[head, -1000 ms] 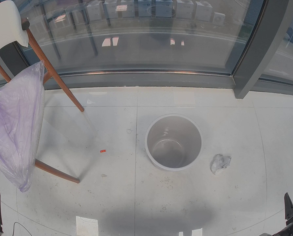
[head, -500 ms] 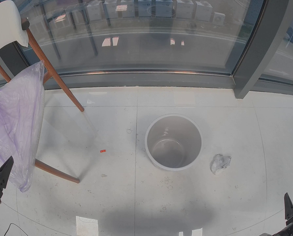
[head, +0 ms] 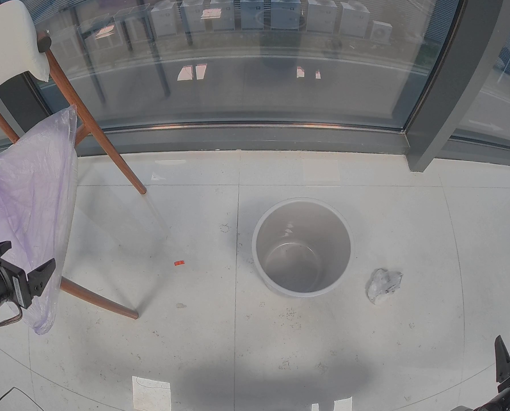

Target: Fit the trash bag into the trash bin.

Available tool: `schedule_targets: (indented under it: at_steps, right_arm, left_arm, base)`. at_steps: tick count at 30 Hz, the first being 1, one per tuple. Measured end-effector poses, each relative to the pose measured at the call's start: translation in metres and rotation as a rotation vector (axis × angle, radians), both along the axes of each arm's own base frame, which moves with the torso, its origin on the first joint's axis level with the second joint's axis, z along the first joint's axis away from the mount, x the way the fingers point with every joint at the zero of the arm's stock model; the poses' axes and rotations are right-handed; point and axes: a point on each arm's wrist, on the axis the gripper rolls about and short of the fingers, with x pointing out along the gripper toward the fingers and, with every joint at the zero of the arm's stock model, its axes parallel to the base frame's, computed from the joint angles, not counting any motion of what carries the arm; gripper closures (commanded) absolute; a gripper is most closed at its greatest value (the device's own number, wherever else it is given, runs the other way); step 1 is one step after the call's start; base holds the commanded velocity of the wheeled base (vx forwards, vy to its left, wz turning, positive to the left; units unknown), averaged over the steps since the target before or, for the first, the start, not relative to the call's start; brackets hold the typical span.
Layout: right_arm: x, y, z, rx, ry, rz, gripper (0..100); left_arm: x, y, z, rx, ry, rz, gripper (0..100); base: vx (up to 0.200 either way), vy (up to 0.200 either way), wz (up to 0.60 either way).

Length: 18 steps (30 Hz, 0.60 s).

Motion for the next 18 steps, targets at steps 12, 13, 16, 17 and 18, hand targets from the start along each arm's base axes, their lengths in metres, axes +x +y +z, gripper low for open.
schedule_targets:
  at_steps: [12, 13, 16, 17, 18]
  right_arm:
    - [0.0, 0.0, 0.0, -0.001, 0.0, 0.001, 0]
    - [0.0, 0.0, 0.0, -0.001, 0.0, 0.001, 0]
    - [0.0, 0.0, 0.0, -0.001, 0.0, 0.001, 0]
    - [0.0, 0.0, 0.0, -0.001, 0.0, 0.001, 0]
    - [0.0, 0.0, 0.0, -0.001, 0.0, 0.001, 0]
  left_arm:
    - [0.037, 0.006, -0.008, 0.065, 0.088, 0.068, 0]
    - [0.039, 0.007, -0.009, 0.07, 0.094, 0.079, 0]
    - [0.051, 0.009, -0.009, 0.091, 0.111, 0.126, 0]
    - [0.056, 0.009, -0.009, 0.096, 0.116, 0.135, 0]
    - [0.059, 0.009, -0.009, 0.097, 0.118, 0.139, 0]
  base:
    - [0.0, 0.0, 0.0]
    - [0.0, 0.0, 0.0]
    - [0.0, 0.0, 0.0]
    - [0.0, 0.0, 0.0]
    - [0.0, 0.0, 0.0]
